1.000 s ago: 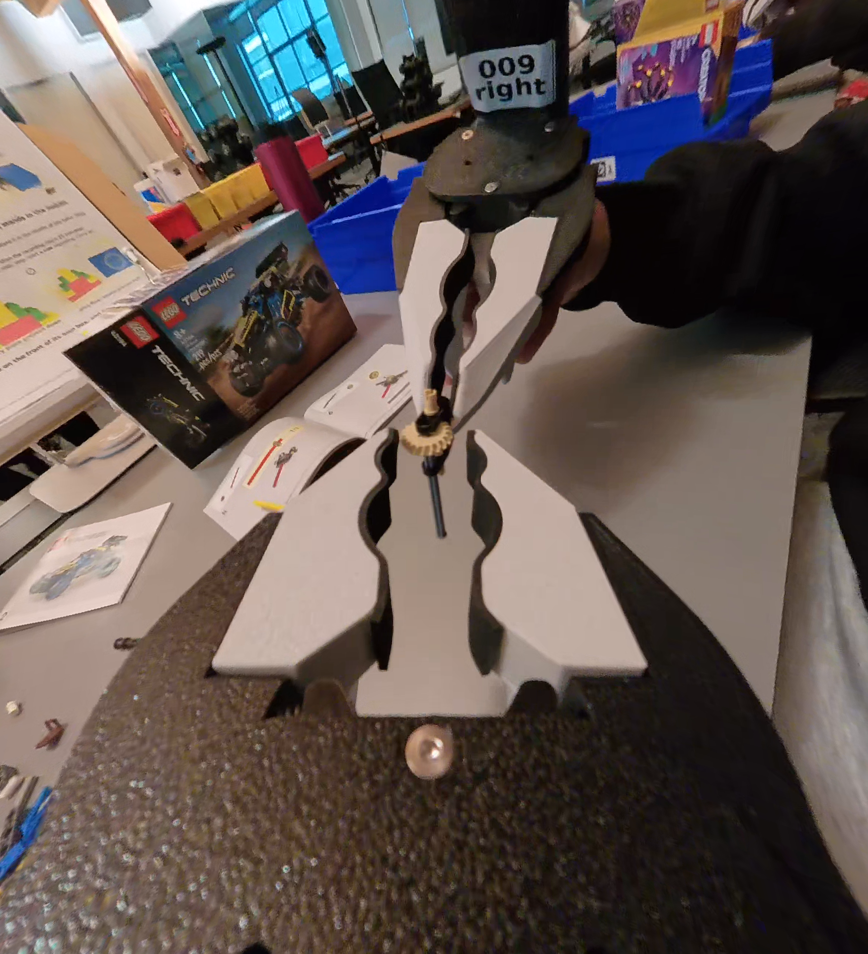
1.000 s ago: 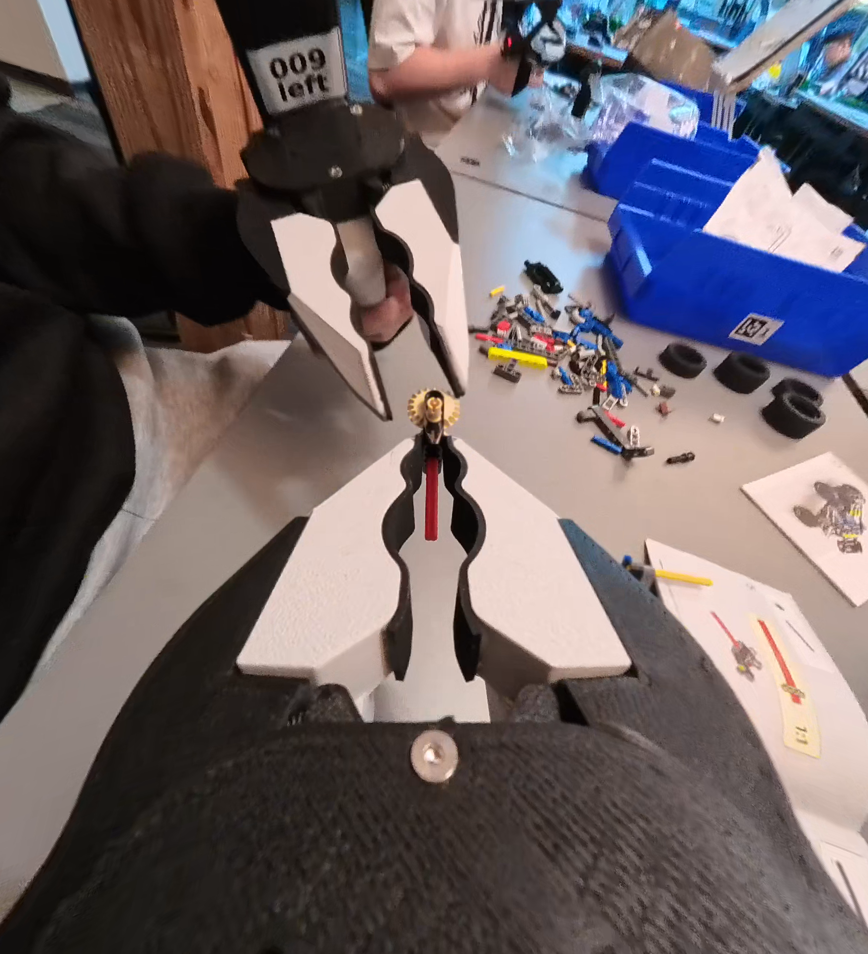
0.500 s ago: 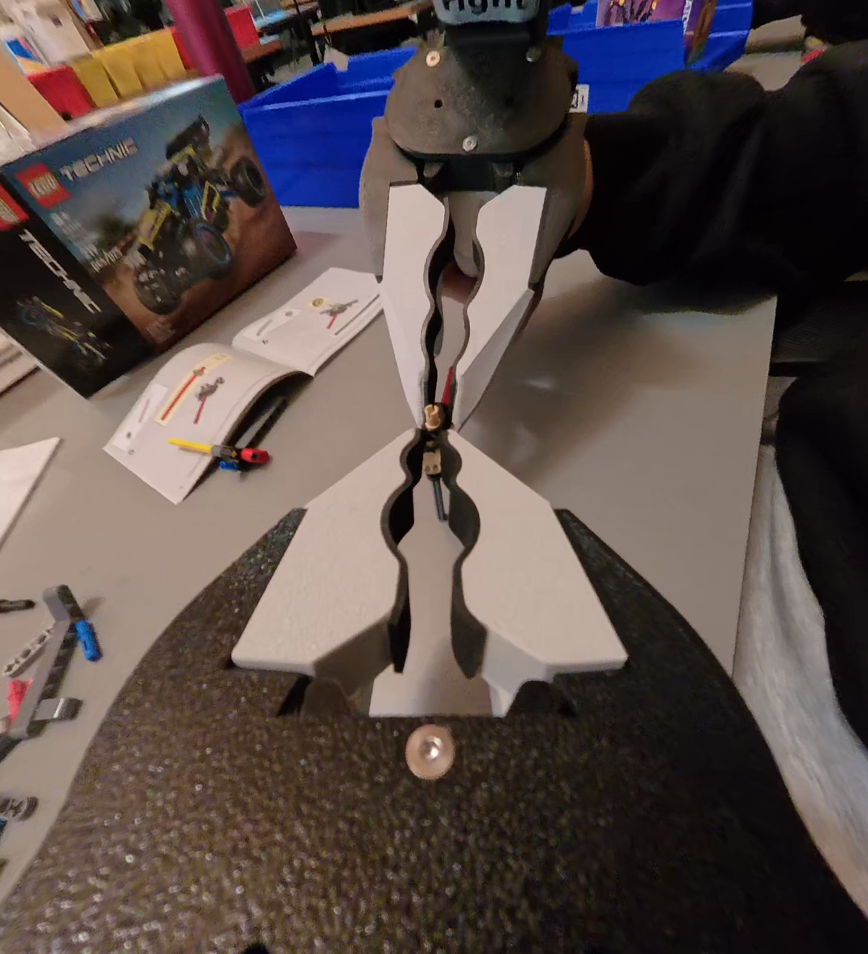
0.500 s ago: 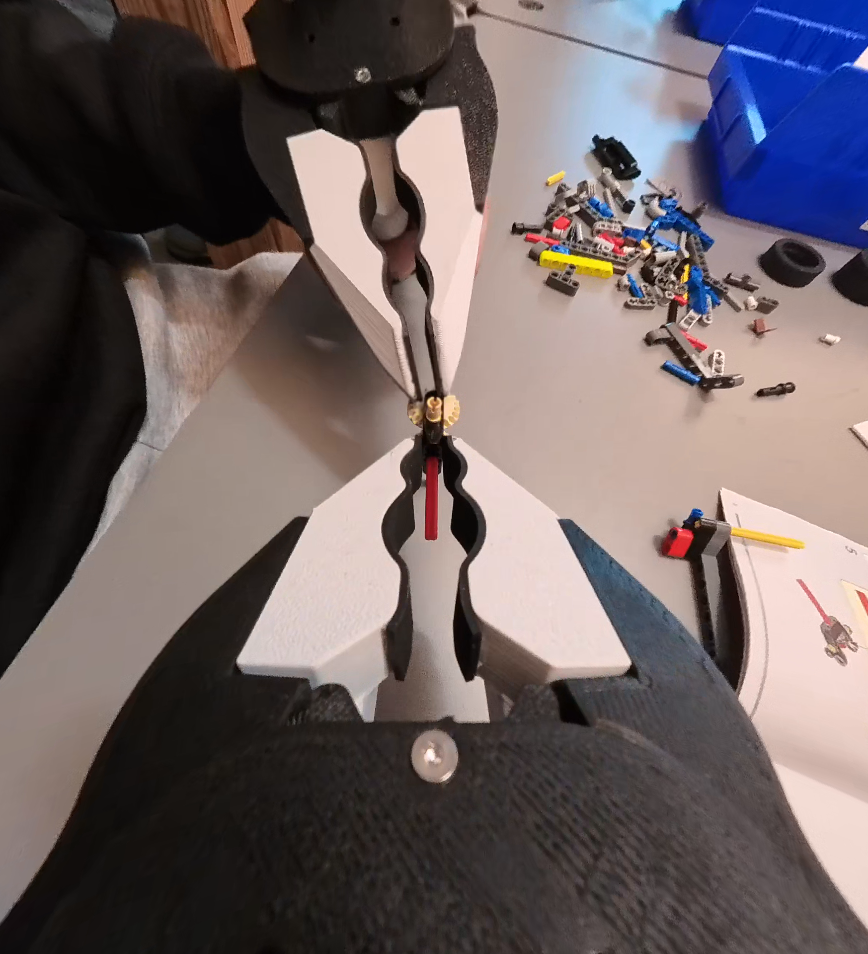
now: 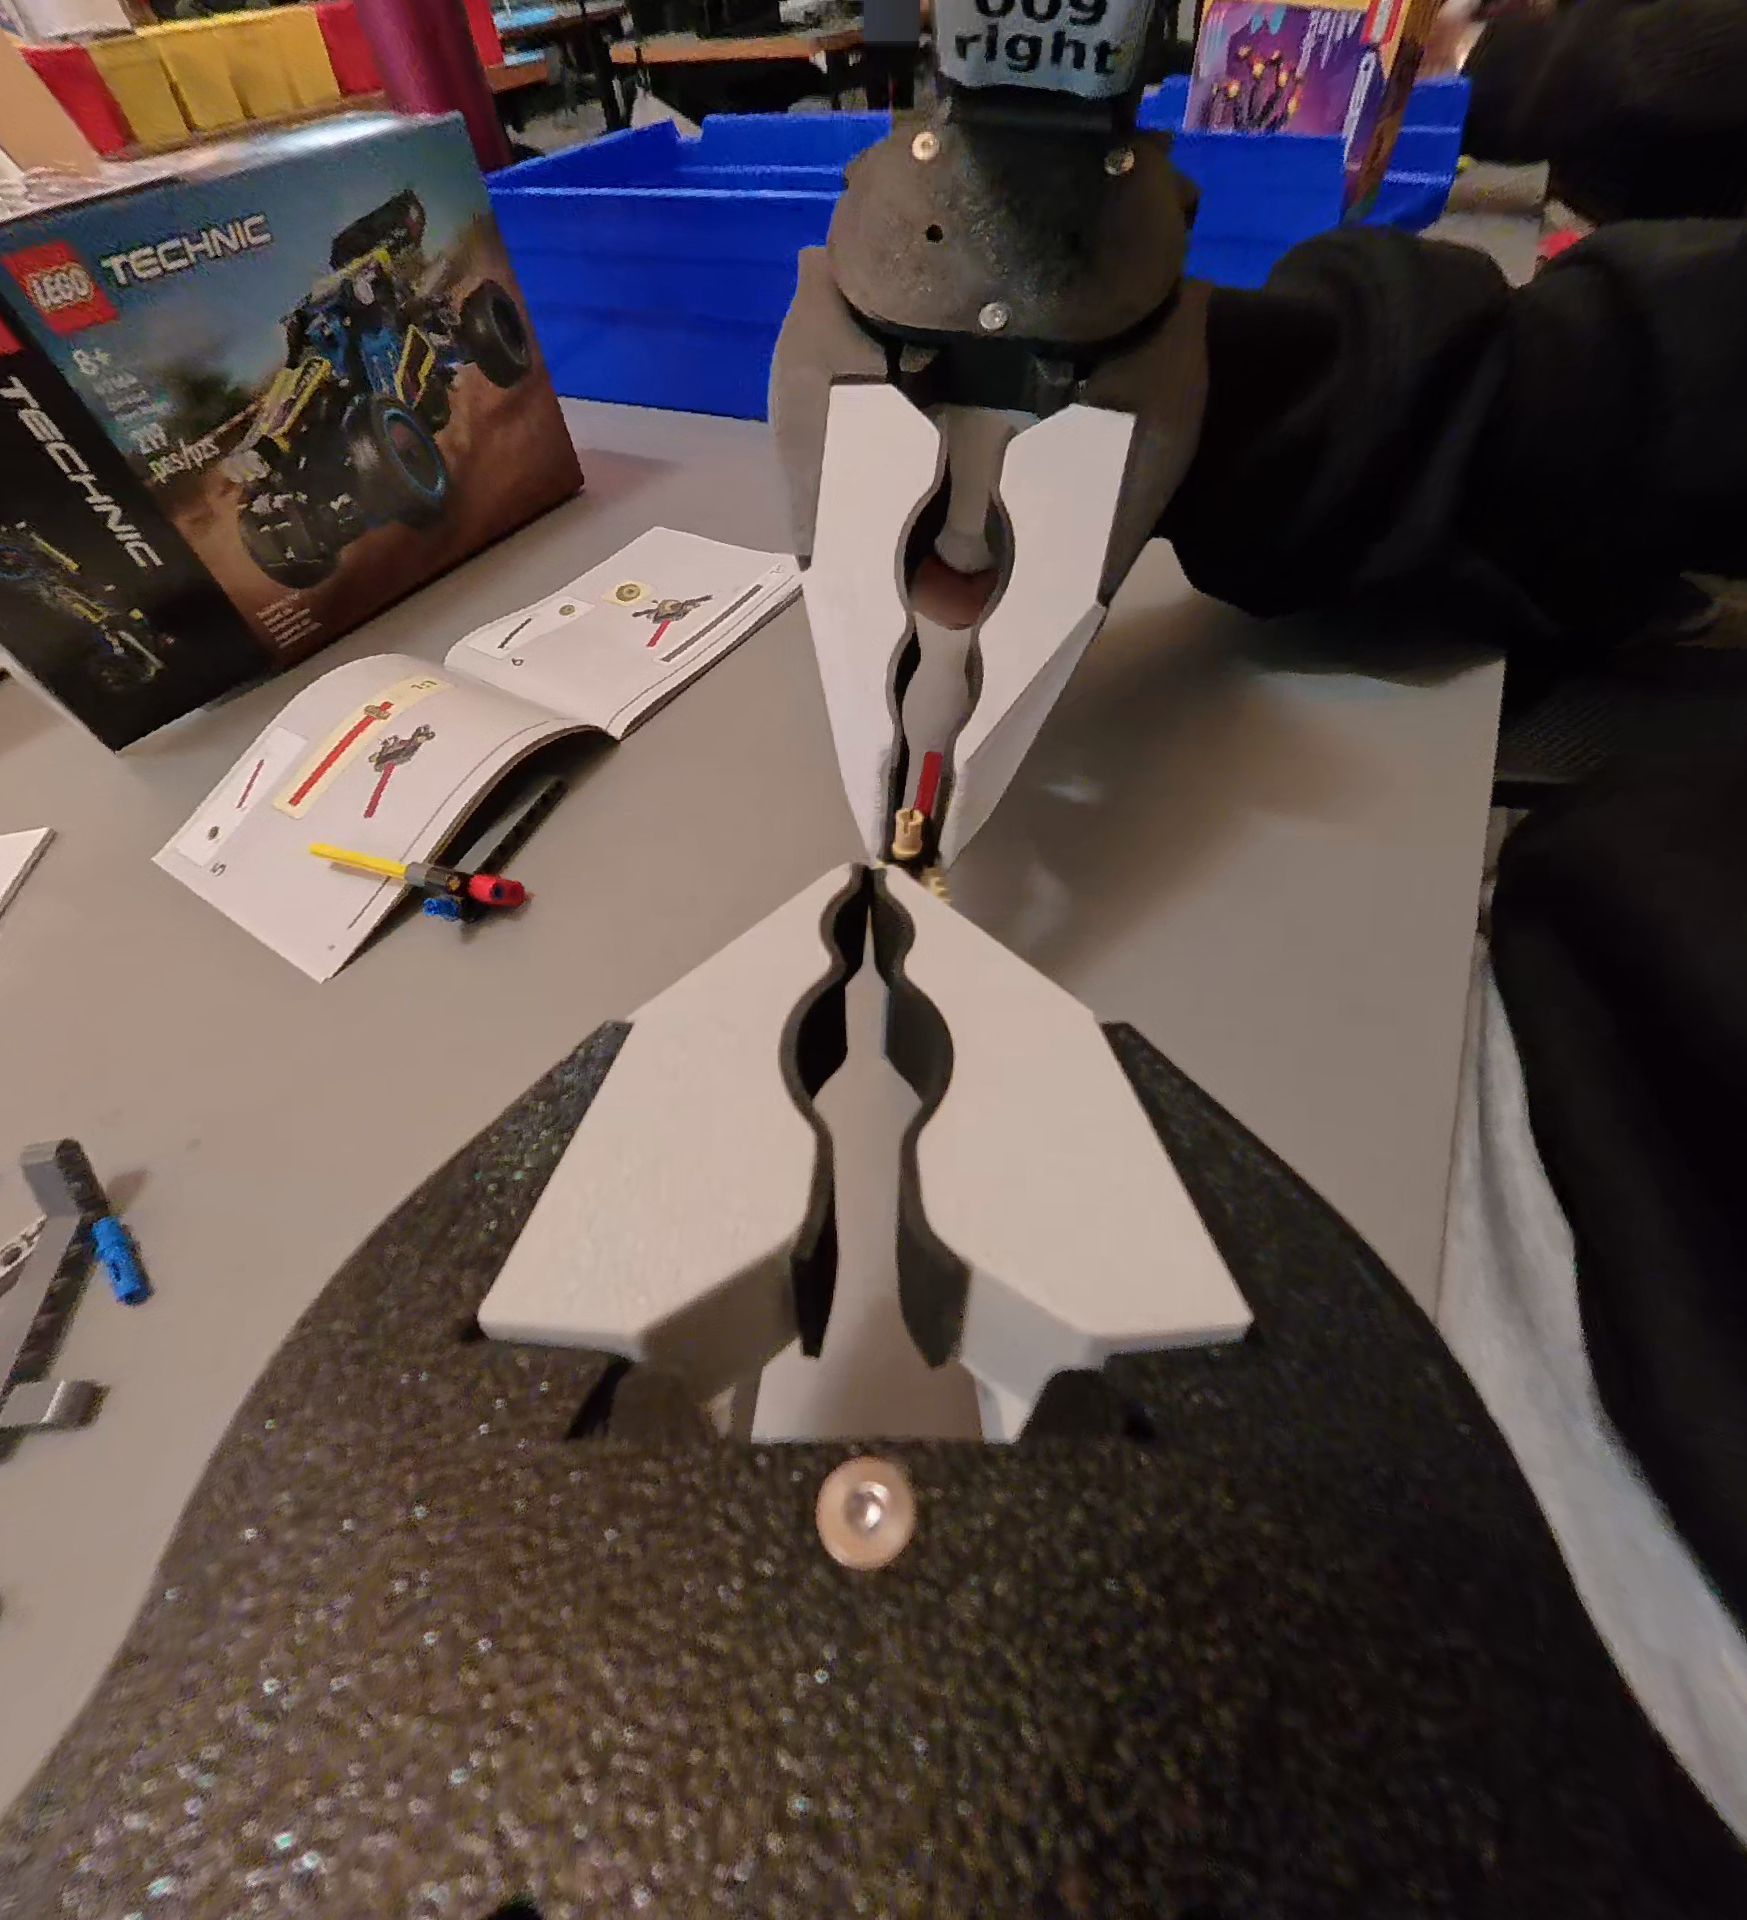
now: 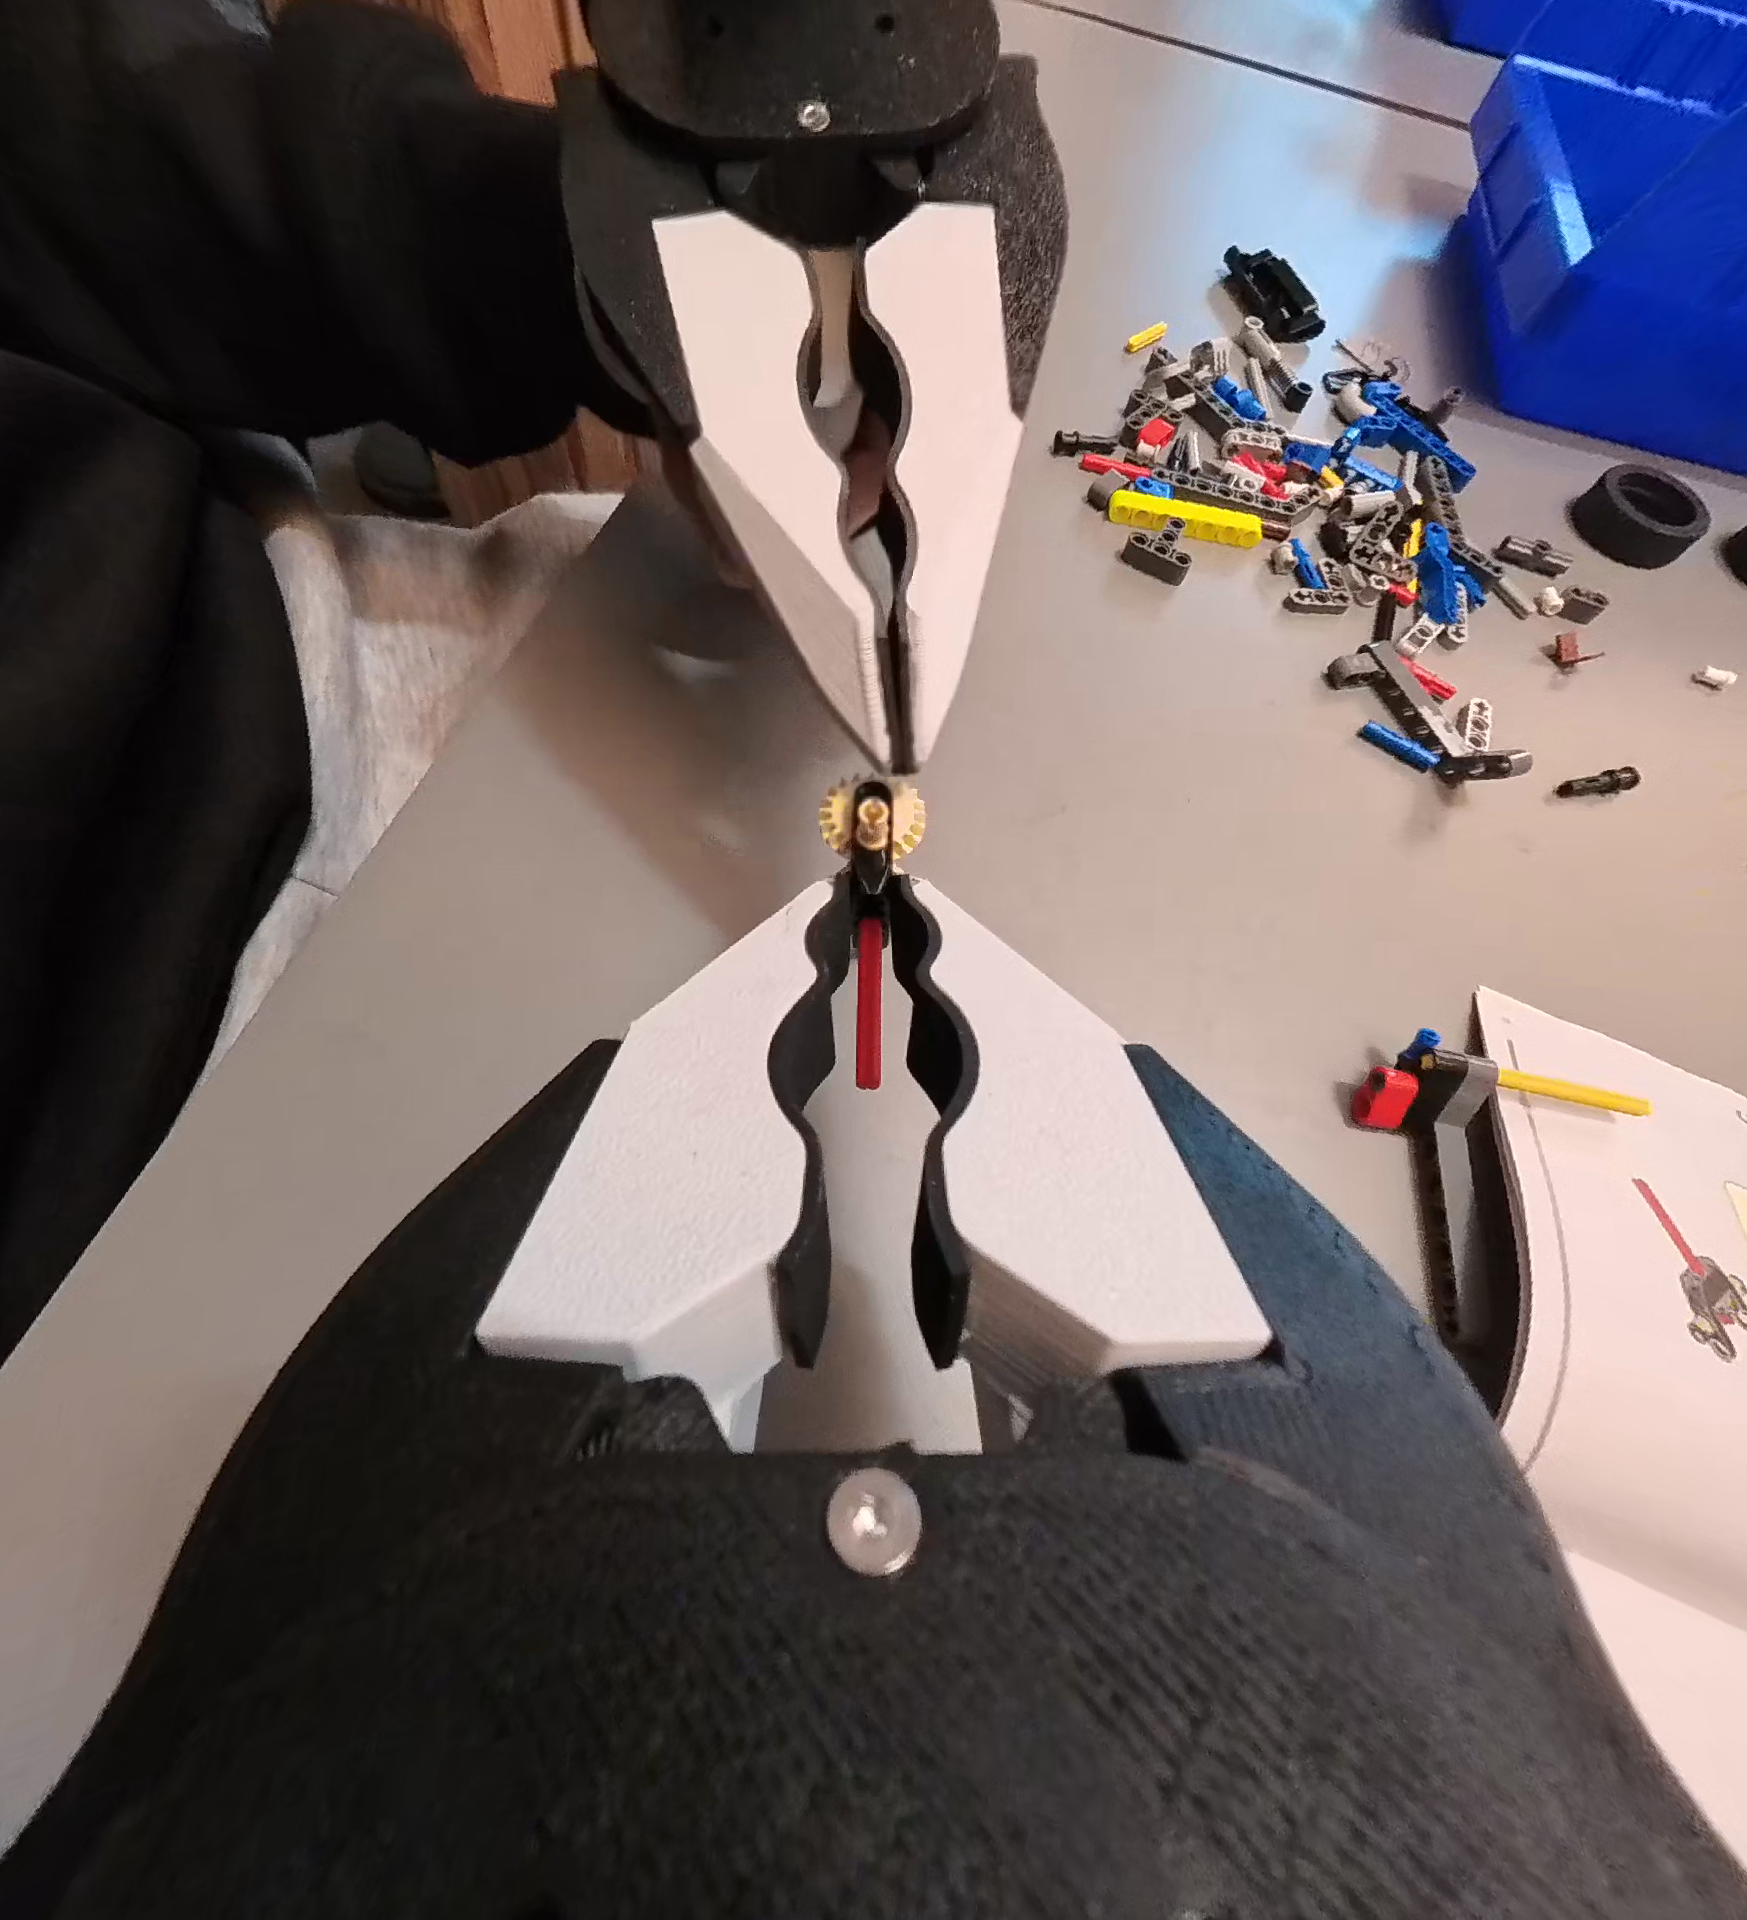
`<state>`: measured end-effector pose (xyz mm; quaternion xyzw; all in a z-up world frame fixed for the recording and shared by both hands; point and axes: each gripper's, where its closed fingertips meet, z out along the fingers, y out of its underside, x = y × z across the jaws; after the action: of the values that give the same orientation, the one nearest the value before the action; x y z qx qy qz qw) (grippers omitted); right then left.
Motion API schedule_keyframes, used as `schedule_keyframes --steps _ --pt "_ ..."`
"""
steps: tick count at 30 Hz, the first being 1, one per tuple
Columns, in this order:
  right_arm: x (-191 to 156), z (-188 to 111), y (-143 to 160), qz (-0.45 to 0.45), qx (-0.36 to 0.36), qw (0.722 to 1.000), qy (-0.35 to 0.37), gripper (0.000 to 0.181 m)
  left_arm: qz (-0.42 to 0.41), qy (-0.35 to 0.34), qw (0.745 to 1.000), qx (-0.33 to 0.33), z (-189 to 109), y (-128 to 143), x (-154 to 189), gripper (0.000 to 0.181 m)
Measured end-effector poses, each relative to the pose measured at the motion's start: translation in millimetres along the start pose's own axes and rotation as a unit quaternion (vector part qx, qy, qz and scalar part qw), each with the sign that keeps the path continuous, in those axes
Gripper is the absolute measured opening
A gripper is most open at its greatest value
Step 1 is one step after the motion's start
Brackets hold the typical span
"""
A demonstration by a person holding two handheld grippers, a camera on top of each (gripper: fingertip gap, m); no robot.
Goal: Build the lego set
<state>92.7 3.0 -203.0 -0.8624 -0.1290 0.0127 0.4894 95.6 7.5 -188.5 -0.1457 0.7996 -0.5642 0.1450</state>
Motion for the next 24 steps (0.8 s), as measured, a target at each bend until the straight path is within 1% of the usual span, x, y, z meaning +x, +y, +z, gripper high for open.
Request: schedule_keyframes --steps 1,5,9,13,16,20,24 --pt "0.1 0.1 0.0 0.001 -0.001 1.000 0.000 0.006 0.003 0.003 1.000 -0.009 -0.4 0.4 0.3 0.000" --pt "0.2 0.5 0.1 0.006 -0.003 1.000 -0.003 0.006 0.025 0.027 0.998 -0.050 1.2 1.2 6.6 0.000" --pt "1.3 1.2 0.0 0.011 -0.008 1.000 -0.008 0.006 0.050 0.031 0.994 -0.092 1.2 2.1 5.2 0.000" --pt "1.5 2.4 -0.7 0.006 -0.021 1.000 -0.012 0.006 0.093 0.035 0.985 -0.138 -0.6 3.2 2.9 0.000" --pt "1.1 2.8 -1.2 0.004 -0.025 1.000 -0.017 0.006 0.132 0.047 0.974 -0.177 -1.6 4.5 2.9 0.000" --pt "0.5 5.2 -3.4 -0.002 -0.035 0.999 -0.023 0.006 0.187 0.071 0.949 -0.243 -5.2 7.1 2.7 0.000" --pt "2.4 6.1 -3.9 -0.005 -0.042 0.999 -0.026 0.006 0.220 0.089 0.929 -0.284 -5.7 8.7 0.3 0.000"
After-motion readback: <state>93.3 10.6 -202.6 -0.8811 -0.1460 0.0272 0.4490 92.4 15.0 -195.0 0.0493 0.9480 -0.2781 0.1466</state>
